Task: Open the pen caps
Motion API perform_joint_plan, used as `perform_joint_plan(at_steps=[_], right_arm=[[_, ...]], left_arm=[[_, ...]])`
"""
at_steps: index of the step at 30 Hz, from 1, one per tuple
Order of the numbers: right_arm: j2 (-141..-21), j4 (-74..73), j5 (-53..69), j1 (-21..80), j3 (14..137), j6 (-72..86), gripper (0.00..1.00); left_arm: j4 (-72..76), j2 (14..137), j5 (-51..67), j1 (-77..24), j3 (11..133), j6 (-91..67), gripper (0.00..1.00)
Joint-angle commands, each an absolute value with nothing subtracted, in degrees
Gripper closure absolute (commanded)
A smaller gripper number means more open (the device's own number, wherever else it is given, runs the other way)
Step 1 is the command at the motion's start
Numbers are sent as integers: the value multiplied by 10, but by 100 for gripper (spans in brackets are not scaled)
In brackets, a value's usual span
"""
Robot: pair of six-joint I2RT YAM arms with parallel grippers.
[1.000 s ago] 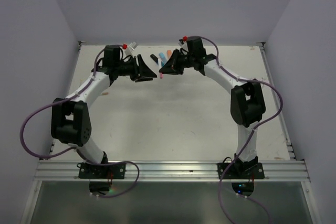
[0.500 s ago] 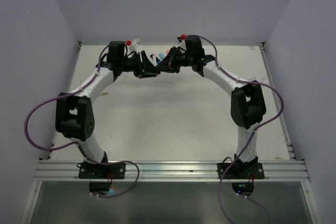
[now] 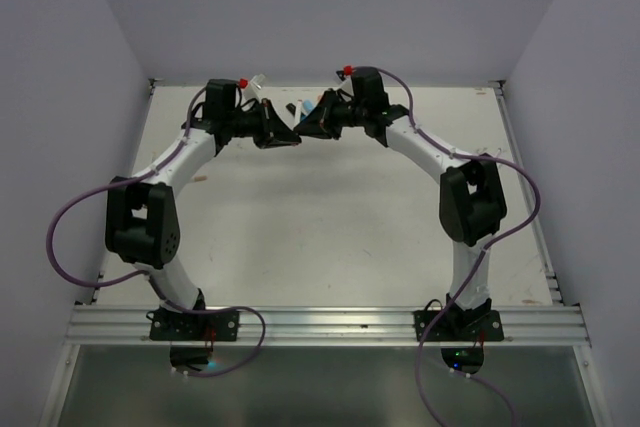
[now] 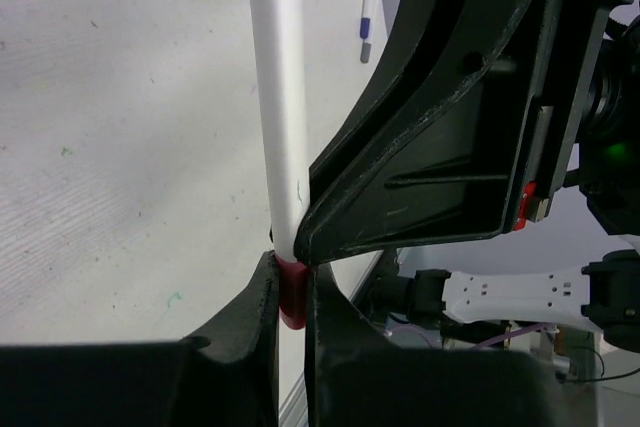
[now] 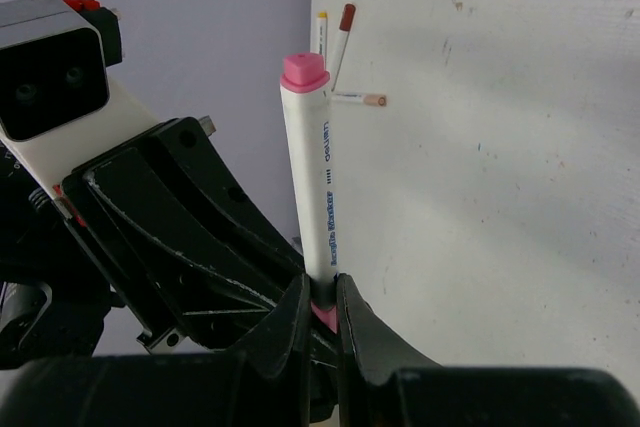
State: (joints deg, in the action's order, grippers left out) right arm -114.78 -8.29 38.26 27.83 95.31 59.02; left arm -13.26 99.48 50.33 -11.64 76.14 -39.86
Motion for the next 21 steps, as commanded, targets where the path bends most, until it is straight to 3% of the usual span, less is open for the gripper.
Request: perform_joint_plan(at_steps=[1, 3, 9, 13, 15, 18, 21], right_arm=[[-1115, -58, 388, 285, 952, 606, 100], [-1113, -58, 390, 285, 950, 606, 100], [-1117, -54, 395, 285, 954, 588, 69], [-1122, -42, 398, 285, 956, 589, 64], [-1124, -37, 404, 285, 954, 591, 66], [-1119, -11, 412, 285, 938, 604, 100], [-1103, 80, 441, 285, 895, 644, 100]], left_arm=[[-113, 977, 519, -120, 757, -401, 100], [-112, 970, 521, -120, 751, -399, 100], [-85, 949, 550, -120, 722, -403, 100], [-48, 935, 576, -121, 696, -429, 100], [-23, 926, 589, -123, 681, -439, 100], [-10, 917, 601, -124, 670, -452, 100], [87, 899, 638, -124, 637, -514, 100]])
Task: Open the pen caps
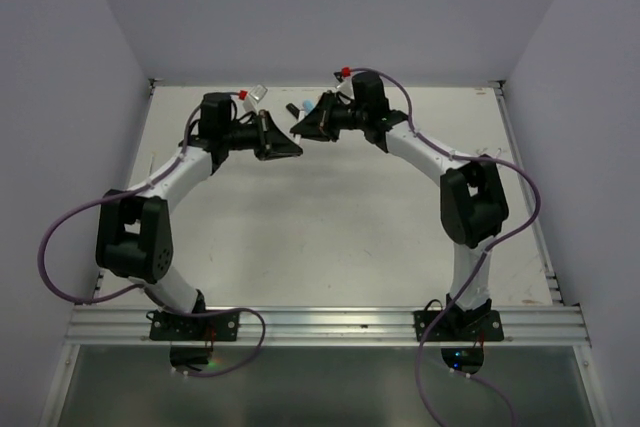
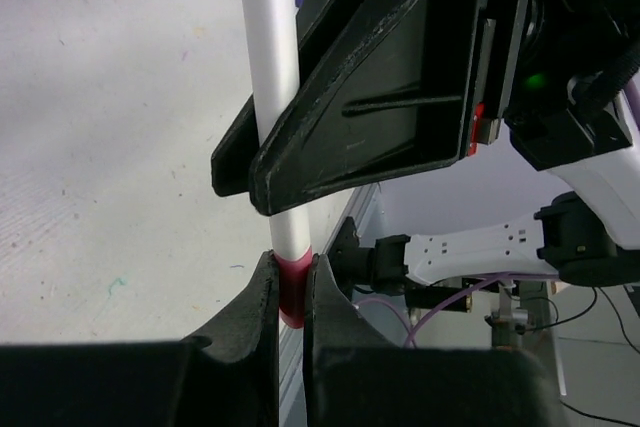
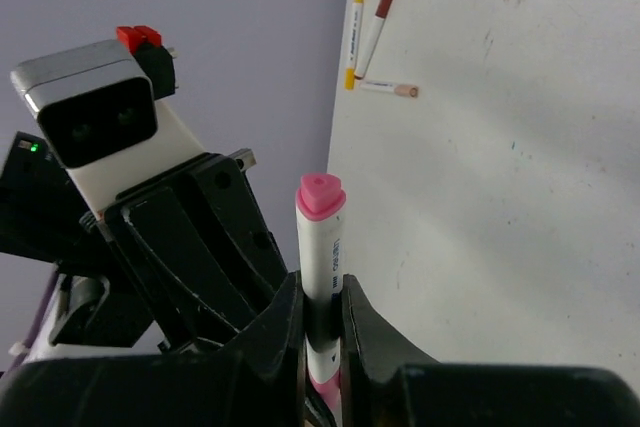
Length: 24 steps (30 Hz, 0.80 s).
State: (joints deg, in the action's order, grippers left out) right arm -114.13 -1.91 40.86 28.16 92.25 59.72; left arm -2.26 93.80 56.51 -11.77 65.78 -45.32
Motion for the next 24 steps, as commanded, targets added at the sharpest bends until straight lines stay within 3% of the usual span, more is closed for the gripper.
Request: perform_joint_plan(at_steps=[1, 6, 9, 12, 15, 17, 18, 20, 22, 23, 24], right_arm=[[-1094, 103, 443, 284, 880, 653, 100], [-1059, 321, 441, 249, 759, 820, 100], [-1090, 619, 425, 218, 720, 981, 100], [-1160, 805, 421, 216, 755, 1143, 100], [-1179, 854, 412, 218, 759, 1207, 100], [-1148, 785, 451, 213, 721, 1161, 100], [-1131, 676, 467, 210, 709, 1093, 100], [-1083, 559, 486, 198, 688, 1020, 100], [-1028, 280, 511, 186, 714, 851, 100], [-1009, 134, 498, 186, 744, 756, 100], [-1001, -178, 428, 185, 786, 540, 100]], left_arm=[[174, 888, 664, -124, 608, -545, 100], [466, 840, 703, -129, 502, -762, 100], [484, 800, 715, -132, 479, -770, 100], [495, 773, 720, -132, 471, -795, 100], [557, 773, 722, -134, 459, -829, 100], [453, 766, 712, -131, 464, -786, 100], [396, 761, 706, -132, 479, -711, 100], [177, 741, 655, -132, 499, -615, 100], [-68, 723, 540, -132, 527, -487, 100], [-118, 717, 500, -134, 529, -466, 100], [-164, 712, 463, -134, 525, -442, 100]])
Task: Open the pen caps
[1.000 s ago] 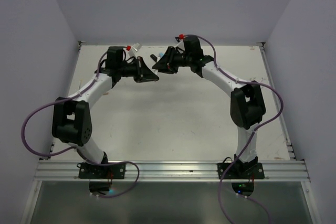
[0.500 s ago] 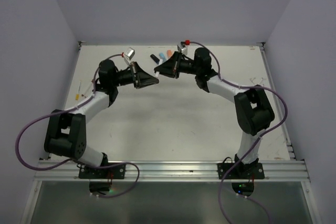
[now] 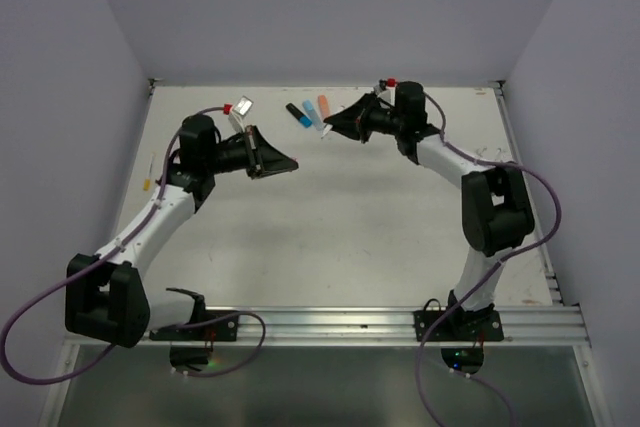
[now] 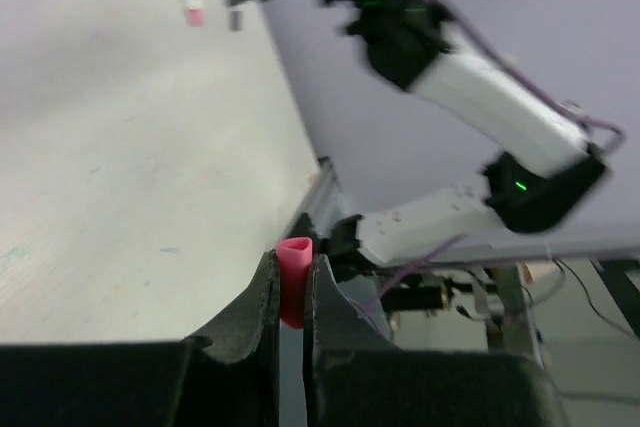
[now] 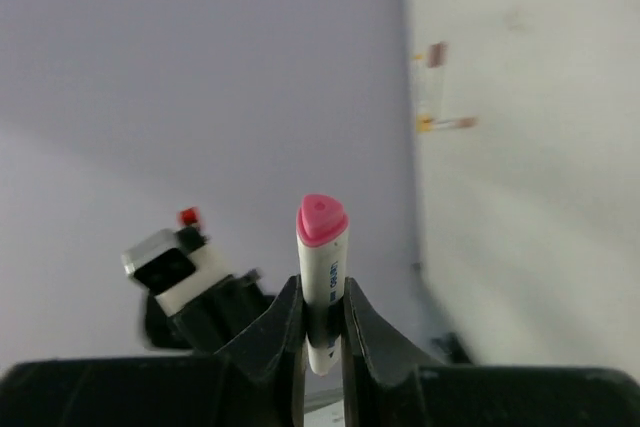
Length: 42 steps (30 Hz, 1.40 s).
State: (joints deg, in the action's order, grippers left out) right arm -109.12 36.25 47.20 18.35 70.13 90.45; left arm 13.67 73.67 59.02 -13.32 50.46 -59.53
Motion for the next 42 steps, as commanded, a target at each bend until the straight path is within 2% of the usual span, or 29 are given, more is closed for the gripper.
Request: perform_joint_plan(at_steps=[1, 2, 3, 4, 7, 13, 17, 25, 33, 36, 39, 40, 42], right_arm=[[-1003, -312, 375, 194, 832, 447, 100], [-1010, -413, 329, 200, 897, 329, 100], [-1005, -517, 250, 205, 901, 302, 100], [-990, -532, 228, 209, 856, 288, 100], [-905, -533, 179, 209, 725, 281, 100], [-834, -519, 172, 235, 579, 272, 100], [-820, -512, 142, 245, 542, 267, 100], [-809, -499, 105, 250, 495, 250, 100], [-838, -421, 105, 270, 455, 280, 100], [-850, -410, 84, 272, 453, 277, 100], [-856, -408, 83, 272, 454, 272, 100], [-857, -410, 77, 273, 453, 271, 96], [-857, -411, 75, 273, 449, 271, 89]], left_arm=[[-226, 705, 402, -134, 518, -433, 100], [-249, 700, 374, -137, 512, -418, 100], [-265, 693, 350, -139, 494, -411, 100], [-268, 674, 314, -142, 484, -405, 100], [-266, 645, 242, -155, 443, -391, 100], [-264, 674, 182, -166, 375, -375, 100], [-256, 695, 131, -226, 346, -412, 100], [-274, 656, 101, -247, 292, -424, 98], [-216, 618, 128, -263, 193, -468, 90], [-217, 616, 120, -265, 192, -471, 85], [-231, 623, 107, -265, 204, -468, 75], [-242, 628, 102, -265, 207, -471, 71], [-250, 633, 94, -265, 207, -474, 70]])
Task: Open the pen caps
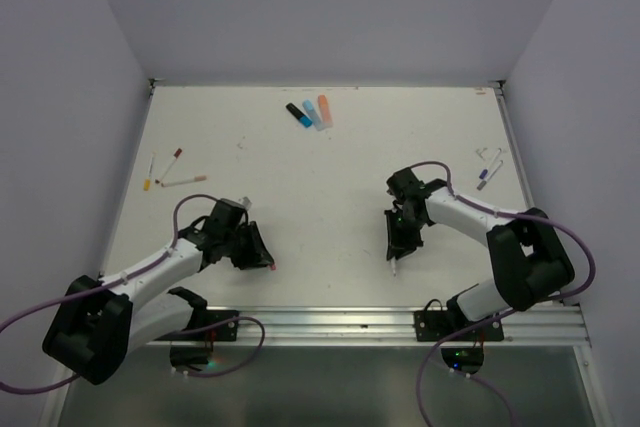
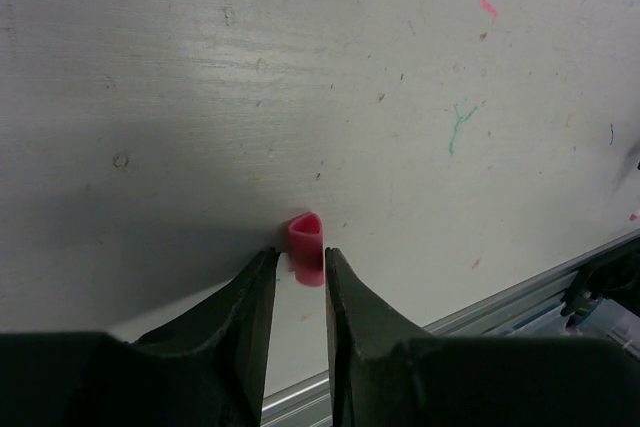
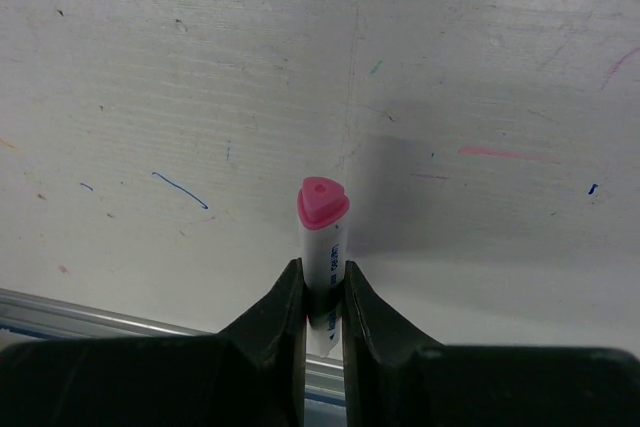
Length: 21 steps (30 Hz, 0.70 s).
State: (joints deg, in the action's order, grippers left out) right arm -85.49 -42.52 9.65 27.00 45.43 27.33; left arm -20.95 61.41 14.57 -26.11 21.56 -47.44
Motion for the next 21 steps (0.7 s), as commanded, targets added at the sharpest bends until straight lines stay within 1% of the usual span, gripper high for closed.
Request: perform_joint_plan(at_steps=[1, 3, 4, 8, 10, 12, 13, 15, 17, 18, 19, 20, 21], right_arm=[[-857, -411, 75, 273, 447, 270, 86], [-854, -408, 76, 273, 436, 274, 77], [-852, -405, 79, 274, 432, 276, 71], [-844, -396, 82, 273, 415, 285, 62], [-844, -396, 83, 275, 413, 285, 57], [-843, -398, 83, 274, 417, 285, 55], [-841, -400, 81, 274, 427, 284, 51], [-829, -418, 76, 275, 446, 283, 48], [-818, -446, 73, 274, 496, 286, 38], [-818, -455, 69, 273, 541, 287, 35], [-818, -467, 62, 273, 566, 285, 24], [-827, -484, 44, 270, 591, 281, 22], [-833, -494, 34, 265, 641, 280, 12]], left_arm=[[-261, 636, 84, -265, 210, -479, 71], [-273, 638, 75, -267, 212, -484, 71], [-277, 638, 70, -267, 212, -485, 69], [-290, 632, 58, -268, 215, -492, 60], [-293, 629, 54, -269, 216, -492, 57], [-292, 623, 55, -269, 220, -491, 55], [-292, 618, 56, -269, 224, -487, 54], [-305, 598, 51, -269, 235, -483, 51], [-322, 567, 50, -269, 264, -475, 45], [-329, 558, 48, -269, 276, -475, 42], [-334, 549, 48, -268, 291, -474, 41], [-344, 541, 47, -269, 319, -473, 39], [-351, 541, 43, -269, 336, -473, 34]])
